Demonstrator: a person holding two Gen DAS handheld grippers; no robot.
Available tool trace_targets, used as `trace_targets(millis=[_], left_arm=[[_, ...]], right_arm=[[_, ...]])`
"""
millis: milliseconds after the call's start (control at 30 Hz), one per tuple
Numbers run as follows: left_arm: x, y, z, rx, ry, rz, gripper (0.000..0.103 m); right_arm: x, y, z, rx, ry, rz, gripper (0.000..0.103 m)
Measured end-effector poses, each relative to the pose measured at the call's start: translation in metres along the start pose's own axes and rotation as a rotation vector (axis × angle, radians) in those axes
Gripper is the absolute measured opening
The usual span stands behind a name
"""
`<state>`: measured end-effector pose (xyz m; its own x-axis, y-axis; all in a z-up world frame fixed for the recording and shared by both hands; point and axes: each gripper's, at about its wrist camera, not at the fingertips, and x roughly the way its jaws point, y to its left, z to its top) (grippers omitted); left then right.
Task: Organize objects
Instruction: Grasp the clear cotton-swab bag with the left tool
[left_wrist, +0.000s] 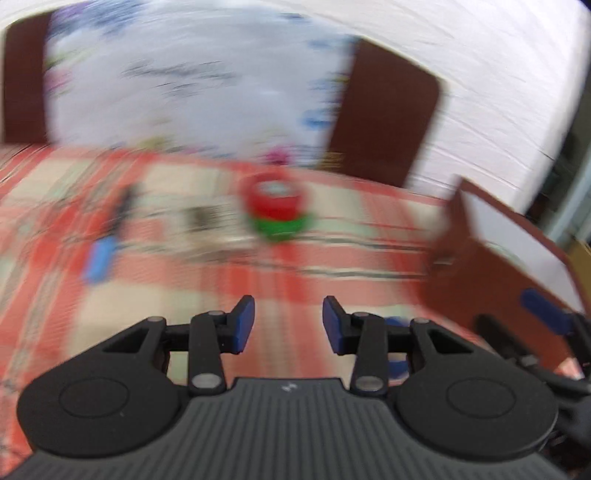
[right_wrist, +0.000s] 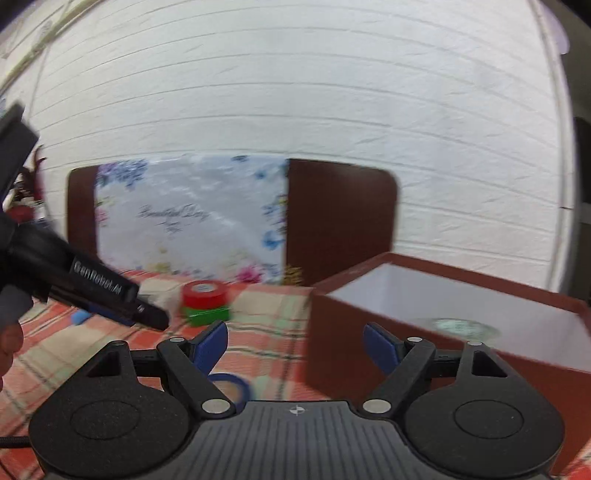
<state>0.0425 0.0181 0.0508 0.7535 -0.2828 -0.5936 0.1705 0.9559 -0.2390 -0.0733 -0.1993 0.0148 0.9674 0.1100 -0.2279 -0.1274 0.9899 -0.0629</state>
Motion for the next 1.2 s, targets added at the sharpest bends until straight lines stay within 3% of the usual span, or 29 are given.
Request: trace_targets(millis=[233, 267, 367, 533, 733, 800, 833, 967, 1200], left_arm=[[-0.005, 0.113, -0.017, -0.184, -0.066, 0.226, 0.042], [-0.004, 0.128, -0.023, -0.213, -0.084, 0.229, 0.042], [-0.011, 0.149, -0.034, -0.28, -0.183, 0.135, 0.042], [-0.009, 0.145, -0.031, -0.252, -0.205, 0.116, 0.05], [-0.008, 0.15, -0.035, -0.273, -0.217, 0.081, 0.052], [-0.007, 0.152, -0.037, -0.282, -0.22, 0.073, 0.052], [-0.008, 0.153, -0.037, -0.284, -0.221, 0.071, 0.052], [-0.008, 0.152, -0.037, -0.282, -0.22, 0.073, 0.052], [-0.006, 0.146, -0.033, -0.241, -0.19, 0.09, 0.056]], right_arm=[[0.032, 0.06, 0.012, -0.104, 0.076, 0.163, 0.069], [0.04, 0.069, 0.014, -0.118, 0.091, 0.188, 0.068], [0.071, 0.095, 0.019, -0.133, 0.144, 0.239, 0.064], [0.134, 0.124, 0.029, -0.079, 0.227, 0.274, 0.066], [0.204, 0.146, 0.026, -0.033, 0.366, 0.284, 0.08], [0.216, 0.148, 0.023, 0.002, 0.4, 0.279, 0.076], [0.218, 0.148, 0.022, 0.008, 0.415, 0.277, 0.069], [0.199, 0.15, 0.023, -0.058, 0.415, 0.28, 0.067], [0.11, 0.125, -0.002, -0.085, 0.414, 0.367, 0.068]])
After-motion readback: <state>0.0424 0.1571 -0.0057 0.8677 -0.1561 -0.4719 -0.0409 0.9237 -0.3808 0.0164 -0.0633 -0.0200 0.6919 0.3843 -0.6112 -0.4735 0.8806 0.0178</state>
